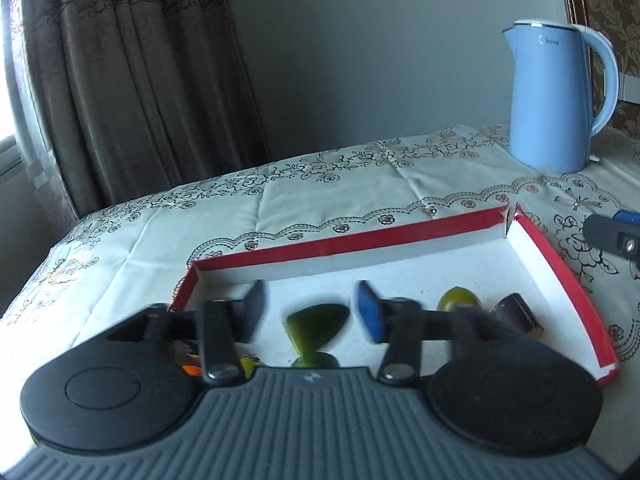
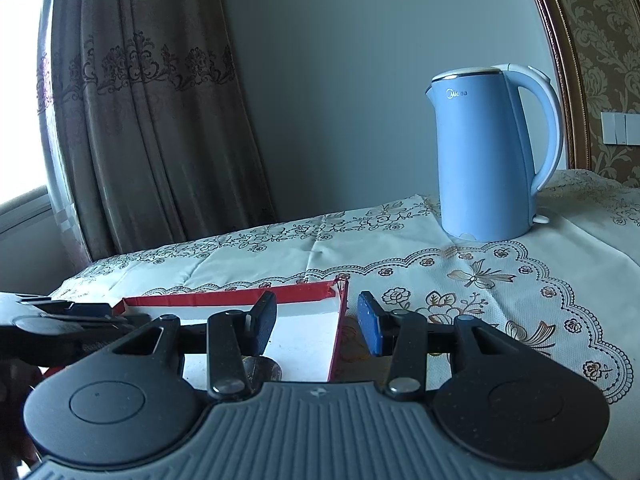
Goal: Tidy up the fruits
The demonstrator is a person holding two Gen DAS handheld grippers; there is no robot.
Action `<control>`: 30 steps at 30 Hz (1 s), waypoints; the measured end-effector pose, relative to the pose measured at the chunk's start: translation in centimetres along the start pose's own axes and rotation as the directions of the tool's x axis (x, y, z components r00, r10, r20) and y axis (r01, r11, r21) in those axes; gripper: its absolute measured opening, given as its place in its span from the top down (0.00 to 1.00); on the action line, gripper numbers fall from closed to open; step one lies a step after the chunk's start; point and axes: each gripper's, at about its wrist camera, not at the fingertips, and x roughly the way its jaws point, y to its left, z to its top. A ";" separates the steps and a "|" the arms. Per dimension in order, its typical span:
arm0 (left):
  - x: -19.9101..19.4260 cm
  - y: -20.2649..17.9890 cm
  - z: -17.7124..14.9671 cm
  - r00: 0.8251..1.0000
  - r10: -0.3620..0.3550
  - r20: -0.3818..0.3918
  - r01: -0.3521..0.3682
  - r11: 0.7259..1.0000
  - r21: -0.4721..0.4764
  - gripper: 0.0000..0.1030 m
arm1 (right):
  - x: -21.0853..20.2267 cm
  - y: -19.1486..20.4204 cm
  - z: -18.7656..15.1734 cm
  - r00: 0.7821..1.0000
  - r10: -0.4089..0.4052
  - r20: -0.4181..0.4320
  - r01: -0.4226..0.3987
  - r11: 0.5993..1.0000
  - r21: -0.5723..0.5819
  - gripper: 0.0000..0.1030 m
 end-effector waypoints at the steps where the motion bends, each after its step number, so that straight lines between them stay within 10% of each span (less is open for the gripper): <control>1: 0.0 -0.1 -0.3 1.000 0.013 0.012 -0.013 1.000 0.005 0.30 | 0.0 0.0 0.0 1.000 -0.003 0.003 0.003 1.000 -0.002 0.58; 8: -3.0 0.7 -1.5 0.996 0.050 0.076 -0.048 0.999 -0.022 0.07 | -0.1 0.0 -0.1 1.000 -0.007 0.010 0.007 1.000 -0.003 0.58; 17: -9.8 4.3 -4.1 0.990 0.116 0.082 -0.101 0.981 -0.163 0.04 | -1.3 2.1 -0.5 0.999 -0.029 0.014 0.030 0.998 -0.052 0.57; 21: -12.1 5.9 -5.6 0.984 0.156 0.082 -0.135 0.966 -0.222 0.00 | -3.8 5.3 -1.1 0.998 -0.034 0.045 0.039 0.991 -0.127 0.26; 30: -15.7 7.7 -8.8 0.987 0.138 0.081 -0.118 0.968 -0.220 0.00 | -7.9 11.2 -3.4 0.998 0.050 0.042 -0.040 0.980 -0.197 0.21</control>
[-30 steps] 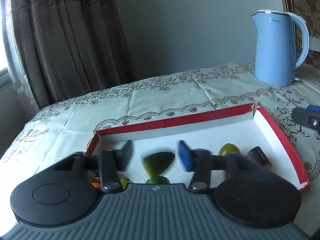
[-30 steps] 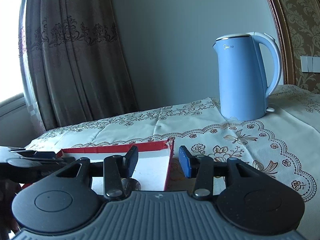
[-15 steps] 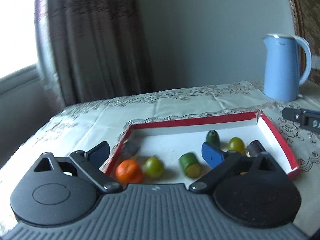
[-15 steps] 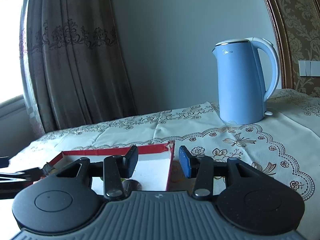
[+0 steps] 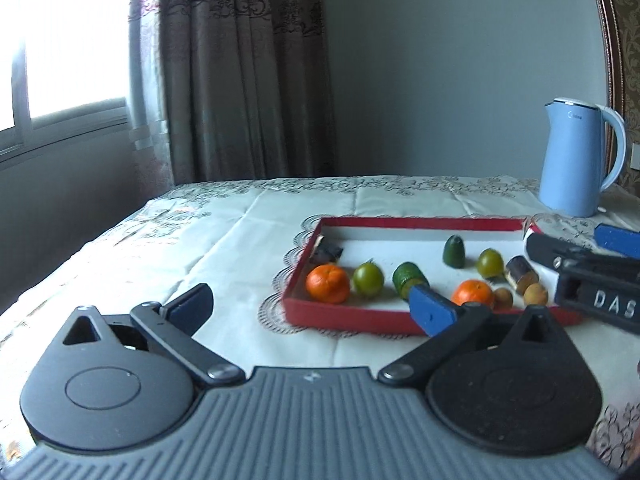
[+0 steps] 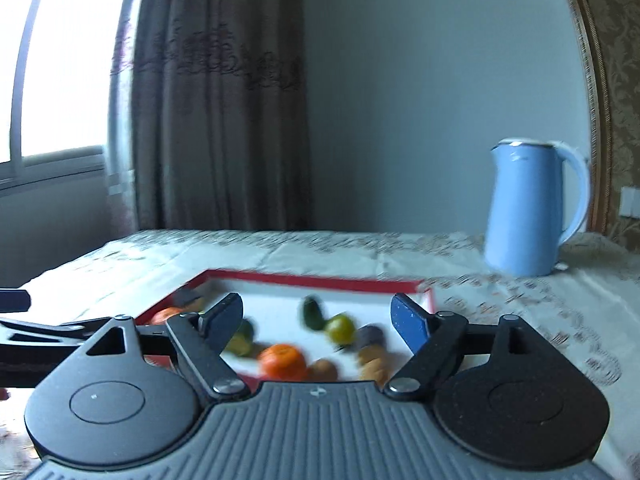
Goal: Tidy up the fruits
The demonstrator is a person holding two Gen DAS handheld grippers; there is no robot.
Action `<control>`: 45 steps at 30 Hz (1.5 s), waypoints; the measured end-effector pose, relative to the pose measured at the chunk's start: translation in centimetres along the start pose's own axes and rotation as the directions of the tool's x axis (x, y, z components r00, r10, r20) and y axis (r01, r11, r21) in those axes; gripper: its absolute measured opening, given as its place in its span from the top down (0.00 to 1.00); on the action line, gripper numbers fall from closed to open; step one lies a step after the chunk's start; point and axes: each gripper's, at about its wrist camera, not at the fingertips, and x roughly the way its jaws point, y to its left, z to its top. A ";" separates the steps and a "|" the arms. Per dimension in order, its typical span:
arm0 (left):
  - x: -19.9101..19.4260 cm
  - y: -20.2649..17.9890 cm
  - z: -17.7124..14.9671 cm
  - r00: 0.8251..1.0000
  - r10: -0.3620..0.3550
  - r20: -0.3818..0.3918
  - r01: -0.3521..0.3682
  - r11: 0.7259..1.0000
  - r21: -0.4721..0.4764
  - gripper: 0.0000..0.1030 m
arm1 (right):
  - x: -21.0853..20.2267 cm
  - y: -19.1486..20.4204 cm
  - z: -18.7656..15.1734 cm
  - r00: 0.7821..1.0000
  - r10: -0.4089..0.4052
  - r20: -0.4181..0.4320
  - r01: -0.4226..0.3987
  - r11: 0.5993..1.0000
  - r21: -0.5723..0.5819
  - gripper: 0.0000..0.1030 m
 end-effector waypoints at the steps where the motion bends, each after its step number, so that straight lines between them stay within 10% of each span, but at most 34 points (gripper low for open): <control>1: -0.2 0.3 -0.2 1.000 0.011 -0.009 -0.011 1.000 -0.006 0.00 | -0.2 0.6 -0.2 1.000 0.004 -0.011 -0.004 1.000 0.000 0.21; 45: -0.5 4.2 -1.7 0.992 0.107 -0.066 -0.111 0.991 -0.072 0.00 | -3.1 5.2 -1.5 0.996 0.091 0.012 -0.091 0.996 0.005 0.21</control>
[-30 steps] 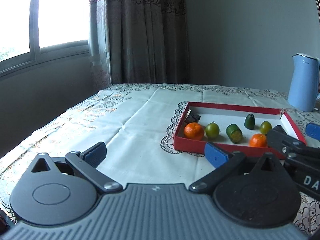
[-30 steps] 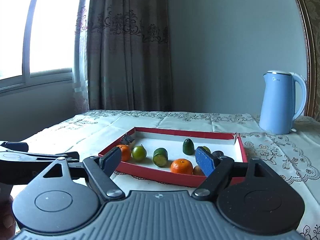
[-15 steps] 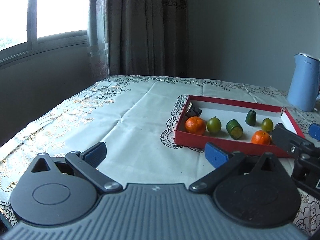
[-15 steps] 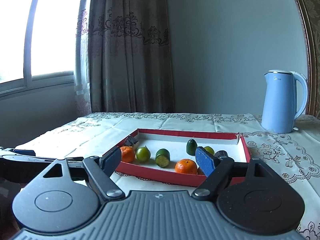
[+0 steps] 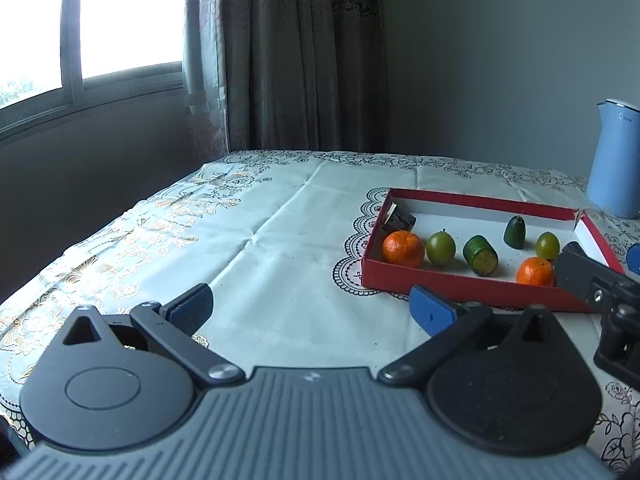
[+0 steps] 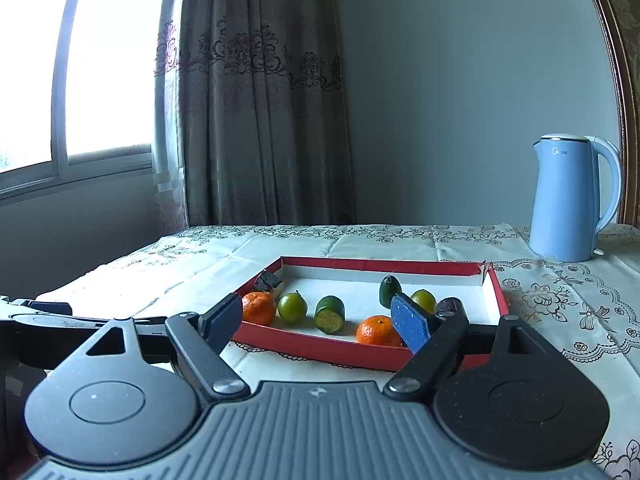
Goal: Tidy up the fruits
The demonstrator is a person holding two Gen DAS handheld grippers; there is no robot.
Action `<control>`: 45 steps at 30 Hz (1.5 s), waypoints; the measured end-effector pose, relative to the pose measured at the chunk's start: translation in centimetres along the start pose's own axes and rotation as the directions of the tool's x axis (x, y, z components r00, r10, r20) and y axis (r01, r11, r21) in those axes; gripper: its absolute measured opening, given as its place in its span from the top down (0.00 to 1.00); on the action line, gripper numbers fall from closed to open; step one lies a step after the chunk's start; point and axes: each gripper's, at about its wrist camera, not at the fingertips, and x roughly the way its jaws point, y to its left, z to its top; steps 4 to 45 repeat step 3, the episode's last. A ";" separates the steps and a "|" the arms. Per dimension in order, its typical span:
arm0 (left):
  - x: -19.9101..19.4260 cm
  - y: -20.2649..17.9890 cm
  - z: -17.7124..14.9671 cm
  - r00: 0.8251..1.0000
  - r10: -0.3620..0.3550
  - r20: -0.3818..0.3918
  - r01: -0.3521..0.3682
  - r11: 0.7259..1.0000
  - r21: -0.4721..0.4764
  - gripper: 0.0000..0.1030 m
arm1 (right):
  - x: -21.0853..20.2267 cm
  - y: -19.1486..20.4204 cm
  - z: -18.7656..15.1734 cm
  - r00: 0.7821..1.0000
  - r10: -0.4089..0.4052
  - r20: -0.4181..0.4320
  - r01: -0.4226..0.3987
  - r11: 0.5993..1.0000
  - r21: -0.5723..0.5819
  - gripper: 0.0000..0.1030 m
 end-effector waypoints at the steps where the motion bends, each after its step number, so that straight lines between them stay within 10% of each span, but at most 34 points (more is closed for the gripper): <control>1: 0.0 -0.1 0.0 1.000 -0.002 0.002 0.002 1.000 0.003 0.00 | 0.0 0.0 0.0 1.000 0.000 0.001 0.000 1.000 0.001 0.21; 45: -0.1 -0.3 0.0 1.000 -0.010 0.009 0.009 1.000 0.007 0.00 | 0.0 0.0 0.0 1.000 0.001 0.001 -0.001 1.000 0.001 0.21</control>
